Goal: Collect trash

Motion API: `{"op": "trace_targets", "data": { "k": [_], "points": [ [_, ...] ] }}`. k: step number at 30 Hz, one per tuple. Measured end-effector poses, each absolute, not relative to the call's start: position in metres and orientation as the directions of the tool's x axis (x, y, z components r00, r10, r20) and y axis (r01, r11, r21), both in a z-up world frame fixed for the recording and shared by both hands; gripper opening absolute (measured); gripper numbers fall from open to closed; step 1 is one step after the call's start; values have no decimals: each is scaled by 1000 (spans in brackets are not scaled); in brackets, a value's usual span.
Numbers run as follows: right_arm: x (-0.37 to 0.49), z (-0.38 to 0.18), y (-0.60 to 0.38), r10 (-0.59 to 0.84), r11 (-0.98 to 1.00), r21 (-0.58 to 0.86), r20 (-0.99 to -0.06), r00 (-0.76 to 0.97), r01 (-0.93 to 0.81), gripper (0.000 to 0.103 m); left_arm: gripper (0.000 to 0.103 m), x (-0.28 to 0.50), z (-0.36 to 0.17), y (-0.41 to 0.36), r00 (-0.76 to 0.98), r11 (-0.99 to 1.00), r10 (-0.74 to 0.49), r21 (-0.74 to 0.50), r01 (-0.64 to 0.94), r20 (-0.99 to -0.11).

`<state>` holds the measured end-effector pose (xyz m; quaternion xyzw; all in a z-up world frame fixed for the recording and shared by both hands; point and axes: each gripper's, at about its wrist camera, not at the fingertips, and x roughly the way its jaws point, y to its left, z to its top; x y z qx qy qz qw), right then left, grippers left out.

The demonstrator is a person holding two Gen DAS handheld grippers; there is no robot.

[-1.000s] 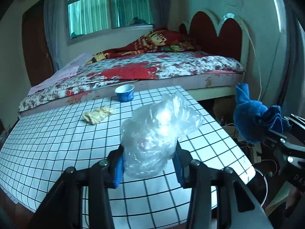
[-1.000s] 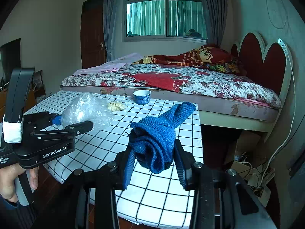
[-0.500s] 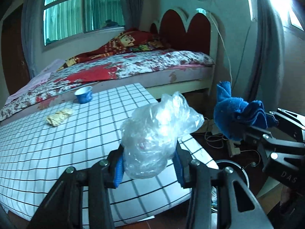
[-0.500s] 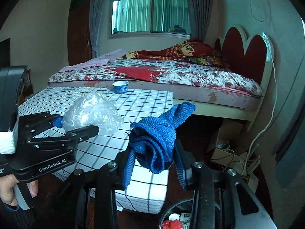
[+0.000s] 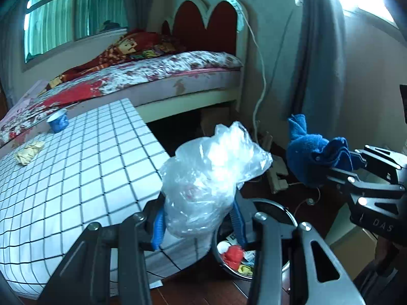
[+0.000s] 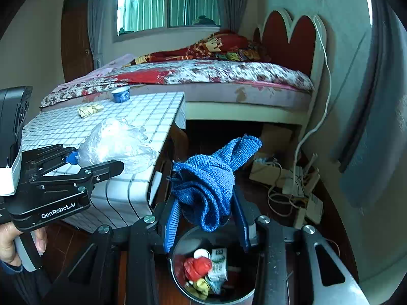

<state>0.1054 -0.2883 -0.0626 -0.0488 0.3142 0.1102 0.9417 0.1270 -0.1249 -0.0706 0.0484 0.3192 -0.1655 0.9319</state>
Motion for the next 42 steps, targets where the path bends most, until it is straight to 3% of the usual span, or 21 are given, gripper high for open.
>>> {"op": "trace_targets", "data": {
  "k": [25,38,39,40,41,42],
  "points": [
    [114,-168,-326,138,954,-50,-805,578,-297,41,45,133,-172,-192,483,884,-343,-104,456,-806],
    [139,-208,-333,132,940,-36,-878,459,-339,41,46,148,-204,-207,411,877,-338,-124,465,-846],
    [140,-210,-333,136,940,-29,-882,451,-341,42,50,149,-206,-206,407,874,-345,-132,467,-846],
    [143,-214,-334,141,940,-19,-886,441,-340,46,52,150,-208,-205,399,870,-357,-144,472,-845],
    [146,-220,-336,118,941,-39,-893,435,-336,70,61,151,-212,-207,400,875,-345,-137,465,-849],
    [147,-224,-337,75,945,-75,-897,435,-317,87,78,153,-215,-206,409,887,-323,-121,446,-854]
  ]
}}
